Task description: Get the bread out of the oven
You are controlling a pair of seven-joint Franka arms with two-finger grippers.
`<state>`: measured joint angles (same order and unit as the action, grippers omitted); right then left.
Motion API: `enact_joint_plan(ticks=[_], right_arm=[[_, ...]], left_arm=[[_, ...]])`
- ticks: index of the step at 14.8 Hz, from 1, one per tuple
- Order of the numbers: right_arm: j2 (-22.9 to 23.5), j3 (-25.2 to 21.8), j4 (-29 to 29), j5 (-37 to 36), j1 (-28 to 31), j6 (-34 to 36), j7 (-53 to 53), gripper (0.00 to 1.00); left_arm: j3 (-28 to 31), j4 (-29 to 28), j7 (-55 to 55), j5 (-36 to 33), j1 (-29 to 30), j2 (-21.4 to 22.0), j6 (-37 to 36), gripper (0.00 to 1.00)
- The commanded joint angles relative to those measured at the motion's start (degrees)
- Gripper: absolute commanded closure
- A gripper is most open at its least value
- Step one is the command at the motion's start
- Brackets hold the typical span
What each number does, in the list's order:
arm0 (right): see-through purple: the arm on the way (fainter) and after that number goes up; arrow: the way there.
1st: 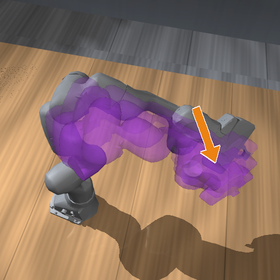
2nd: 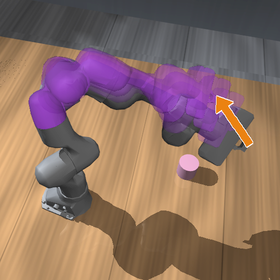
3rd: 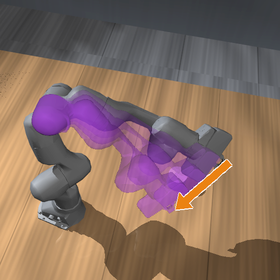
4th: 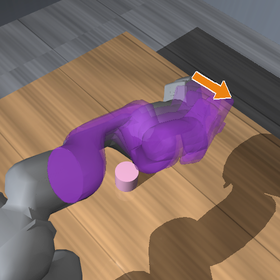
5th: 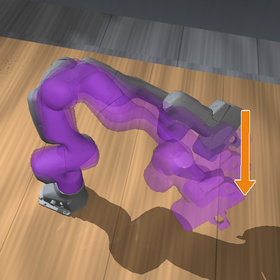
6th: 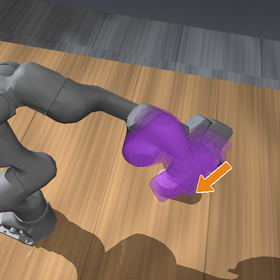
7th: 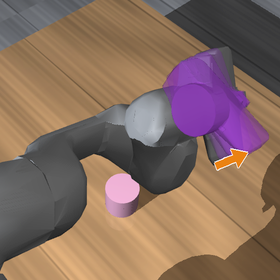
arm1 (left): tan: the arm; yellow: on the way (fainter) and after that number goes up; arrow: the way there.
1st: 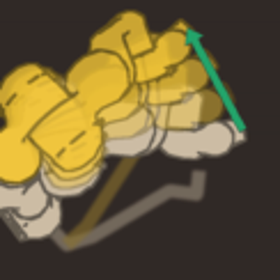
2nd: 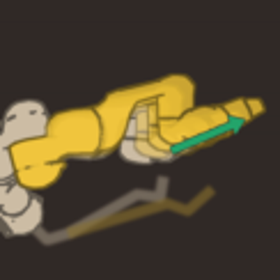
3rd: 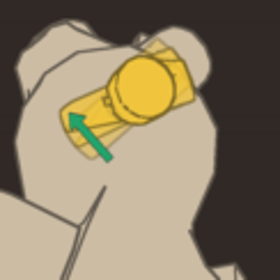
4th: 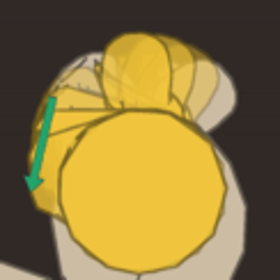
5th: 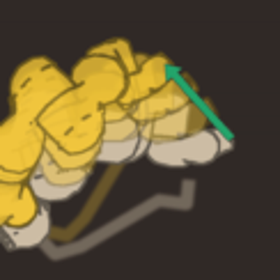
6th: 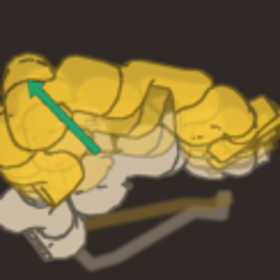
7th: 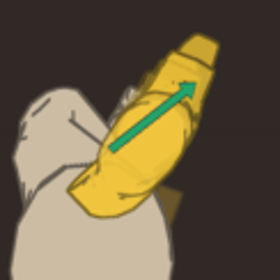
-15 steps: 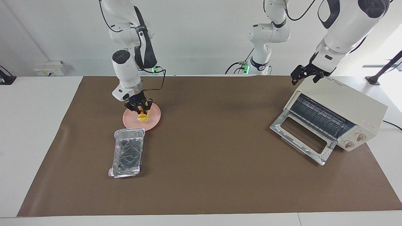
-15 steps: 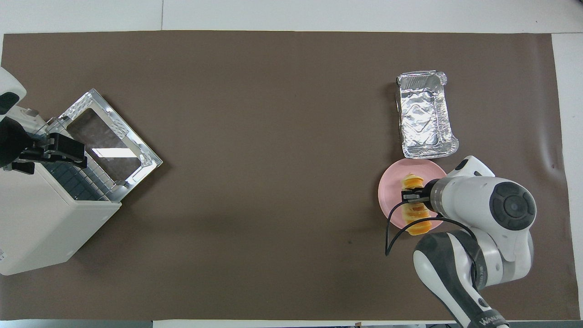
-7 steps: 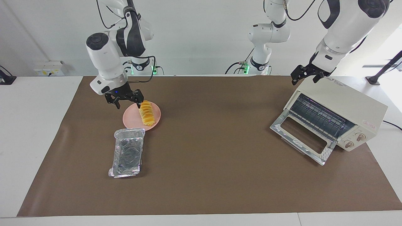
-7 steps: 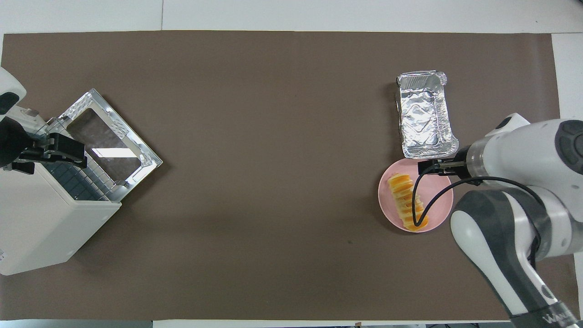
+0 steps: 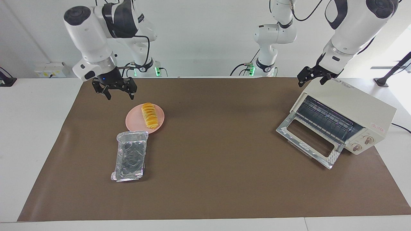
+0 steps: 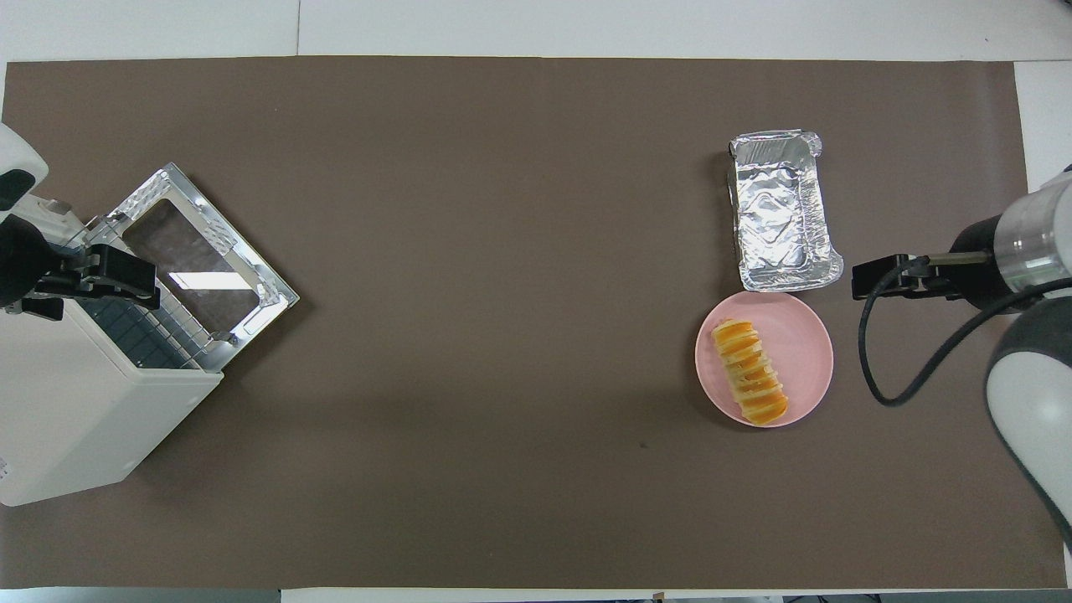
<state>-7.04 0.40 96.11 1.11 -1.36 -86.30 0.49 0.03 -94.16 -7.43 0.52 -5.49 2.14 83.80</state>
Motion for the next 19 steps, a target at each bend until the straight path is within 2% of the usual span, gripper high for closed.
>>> enact_joint_plan(ticks=[1, 3, 7, 19], right_arm=[[1.2, 1.2, -5.0, 0.6, 3.1, 5.2, 3.0, 0.00], [1.8, 4.5, -5.6, 0.5, 6.7, 4.8, 3.1, 0.00], [3.7, 4.0, -5.3, 0.6, 7.1, 1.9, 2.6, 0.00], [3.4, 4.3, -5.4, -0.1, 7.2, 1.7, 6.7, 0.00]], left_arm=[[-0.2, -1.7, 0.1, 0.7, 0.6, 1.6, 0.4, 0.00], [-0.2, -1.7, 0.1, 0.7, 0.6, 1.6, 0.4, 0.00], [-0.2, -1.7, 0.1, 0.8, 0.6, 1.6, 0.4, 0.00], [-0.2, -1.7, 0.1, 0.7, 0.6, 1.6, 0.4, 0.00]])
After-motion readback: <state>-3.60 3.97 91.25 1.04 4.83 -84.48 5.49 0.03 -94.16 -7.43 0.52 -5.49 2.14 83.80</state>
